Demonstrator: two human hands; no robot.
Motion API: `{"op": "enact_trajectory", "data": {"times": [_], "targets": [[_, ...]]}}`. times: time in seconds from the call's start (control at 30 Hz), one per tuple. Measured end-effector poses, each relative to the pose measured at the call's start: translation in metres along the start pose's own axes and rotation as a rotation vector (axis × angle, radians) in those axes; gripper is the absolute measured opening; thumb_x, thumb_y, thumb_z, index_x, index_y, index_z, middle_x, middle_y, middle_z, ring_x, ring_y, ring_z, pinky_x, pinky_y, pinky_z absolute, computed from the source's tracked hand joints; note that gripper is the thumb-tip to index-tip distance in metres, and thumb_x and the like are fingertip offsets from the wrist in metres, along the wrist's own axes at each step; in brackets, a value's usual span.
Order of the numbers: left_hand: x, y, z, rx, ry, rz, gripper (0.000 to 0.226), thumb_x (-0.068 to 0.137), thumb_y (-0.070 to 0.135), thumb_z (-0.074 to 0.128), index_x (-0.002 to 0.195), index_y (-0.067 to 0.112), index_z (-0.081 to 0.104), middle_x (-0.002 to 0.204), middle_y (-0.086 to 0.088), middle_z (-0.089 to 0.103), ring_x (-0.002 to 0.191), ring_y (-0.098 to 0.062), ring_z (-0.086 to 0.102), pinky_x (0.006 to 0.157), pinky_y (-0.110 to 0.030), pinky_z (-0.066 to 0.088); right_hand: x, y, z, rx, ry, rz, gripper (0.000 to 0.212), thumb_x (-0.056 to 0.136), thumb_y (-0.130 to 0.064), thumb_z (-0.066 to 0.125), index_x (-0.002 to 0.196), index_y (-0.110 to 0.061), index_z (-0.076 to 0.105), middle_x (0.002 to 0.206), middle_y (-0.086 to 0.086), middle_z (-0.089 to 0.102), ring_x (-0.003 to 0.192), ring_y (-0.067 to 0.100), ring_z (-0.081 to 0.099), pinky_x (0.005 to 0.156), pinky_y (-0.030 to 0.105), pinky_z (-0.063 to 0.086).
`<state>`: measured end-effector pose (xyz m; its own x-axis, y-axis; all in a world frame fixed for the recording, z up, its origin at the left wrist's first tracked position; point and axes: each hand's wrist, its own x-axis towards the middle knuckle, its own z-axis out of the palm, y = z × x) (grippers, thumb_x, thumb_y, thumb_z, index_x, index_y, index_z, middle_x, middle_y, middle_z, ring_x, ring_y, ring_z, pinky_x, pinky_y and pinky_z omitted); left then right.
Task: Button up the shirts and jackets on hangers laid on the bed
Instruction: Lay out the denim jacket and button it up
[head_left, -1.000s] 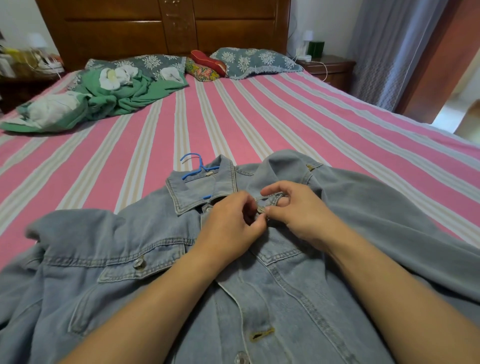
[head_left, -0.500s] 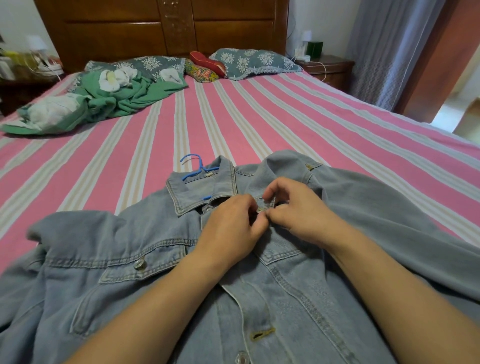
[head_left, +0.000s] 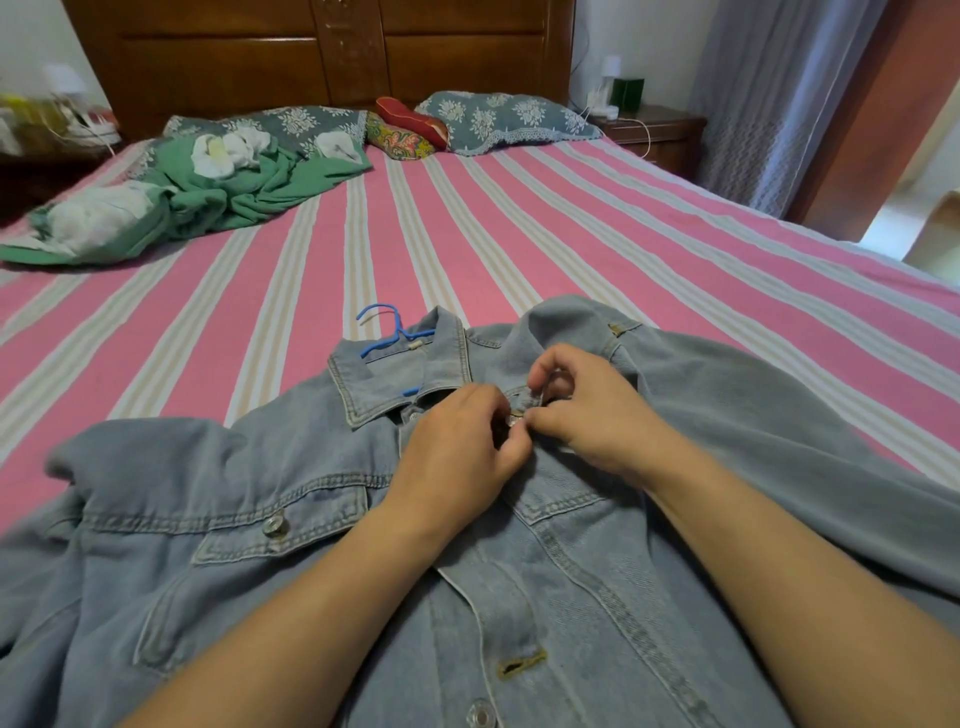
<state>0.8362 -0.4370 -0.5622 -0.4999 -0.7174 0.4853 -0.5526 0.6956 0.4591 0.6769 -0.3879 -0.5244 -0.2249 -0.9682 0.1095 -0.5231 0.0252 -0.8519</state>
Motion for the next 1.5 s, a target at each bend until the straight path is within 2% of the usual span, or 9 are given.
{"op": "enact_trajectory", "data": {"times": [0.2,0.43,0.63,0.83,0.97,1.13,1.3,1.4,1.5], "targets": [[-0.002,0.002,0.0,-0.005,0.026,0.0,0.016,0.083,0.026,0.067,0.08,0.018,0.054,0.078,0.007,0.054,0.072,-0.014,0.049,0.066,-0.035,0.044,-0.001,0.0,0.006,0.033,0.046,0.027,0.022,0.08,-0.006,0.077,0.083,-0.019,0.059,0.059,-0.01,0.054,0.052,0.002,0.048,0.056,0.019,0.042],[-0.004,0.0,0.0,-0.111,-0.025,0.12,0.01,0.081,0.019,0.066,0.089,0.021,0.059,0.092,0.008,0.055,0.076,-0.014,0.055,0.064,-0.04,0.049,0.003,0.007,0.013,0.037,0.148,0.145,0.021,0.078,-0.01,0.076,0.079,-0.021,0.058,0.07,-0.003,0.057,0.065,0.014,0.051,0.066,0.033,0.046],[0.001,-0.008,0.014,-0.045,-0.35,0.062,0.041,0.085,0.024,0.046,0.116,0.029,0.071,0.104,0.003,0.062,0.098,-0.022,0.06,0.081,-0.041,0.051,0.006,0.023,0.001,-0.502,-0.092,0.147,0.016,0.089,-0.022,0.067,0.075,-0.03,0.066,0.09,-0.008,0.072,0.087,0.017,0.064,0.084,0.033,0.052],[-0.009,0.039,-0.048,-0.084,-0.766,-0.192,0.054,0.1,0.015,0.05,0.152,0.021,0.039,0.145,-0.01,0.054,0.13,-0.027,0.051,0.097,-0.028,0.038,-0.007,0.011,0.011,-0.76,-0.175,0.184,0.015,0.097,-0.026,0.055,0.1,-0.026,0.07,0.116,0.006,0.069,0.105,0.028,0.062,0.093,0.037,0.05],[-0.085,0.06,-0.123,-0.084,-0.571,-0.317,0.05,0.103,0.018,0.046,0.153,0.017,0.039,0.15,-0.008,0.051,0.135,-0.023,0.05,0.106,-0.027,0.038,-0.045,-0.057,-0.005,-0.887,-0.407,0.247,0.039,0.1,-0.026,0.05,0.136,-0.012,0.054,0.138,0.013,0.057,0.122,0.033,0.055,0.101,0.036,0.045],[-0.219,0.06,-0.165,0.196,-0.554,-0.124,0.064,0.094,0.06,0.029,0.141,0.025,0.055,0.142,0.003,0.057,0.128,-0.021,0.056,0.106,-0.033,0.046,-0.146,-0.1,0.006,-0.621,-0.138,-0.089,0.027,0.092,-0.033,0.054,0.069,-0.019,0.057,0.073,-0.001,0.059,0.07,0.018,0.056,0.066,0.037,0.044],[-0.234,0.064,-0.166,0.288,-0.537,-0.054,0.053,0.1,0.055,0.024,0.141,0.036,0.052,0.139,0.002,0.059,0.123,-0.023,0.059,0.096,-0.04,0.052,-0.202,-0.081,0.057,-0.724,-0.193,0.131,0.029,0.087,-0.038,0.058,0.109,-0.021,0.067,0.113,0.011,0.065,0.111,0.031,0.058,0.091,0.034,0.045],[-0.231,0.062,-0.163,0.303,-0.553,-0.044,0.066,0.094,0.062,0.009,0.149,0.041,0.038,0.151,0.006,0.044,0.137,-0.021,0.043,0.108,-0.039,0.041,-0.196,-0.079,0.047,-0.746,-0.183,0.183,0.032,0.085,-0.015,0.058,0.115,-0.018,0.07,0.118,0.015,0.068,0.111,0.034,0.062,0.088,0.032,0.048],[-0.218,0.066,-0.155,0.256,-0.576,-0.106,0.053,0.099,0.054,0.023,0.144,0.036,0.046,0.144,0.006,0.047,0.131,-0.023,0.043,0.109,-0.037,0.038,-0.198,-0.074,0.039,-0.675,-0.191,0.209,0.029,0.082,-0.015,0.061,0.107,-0.023,0.075,0.108,0.008,0.073,0.104,0.029,0.065,0.083,0.03,0.049]]}}
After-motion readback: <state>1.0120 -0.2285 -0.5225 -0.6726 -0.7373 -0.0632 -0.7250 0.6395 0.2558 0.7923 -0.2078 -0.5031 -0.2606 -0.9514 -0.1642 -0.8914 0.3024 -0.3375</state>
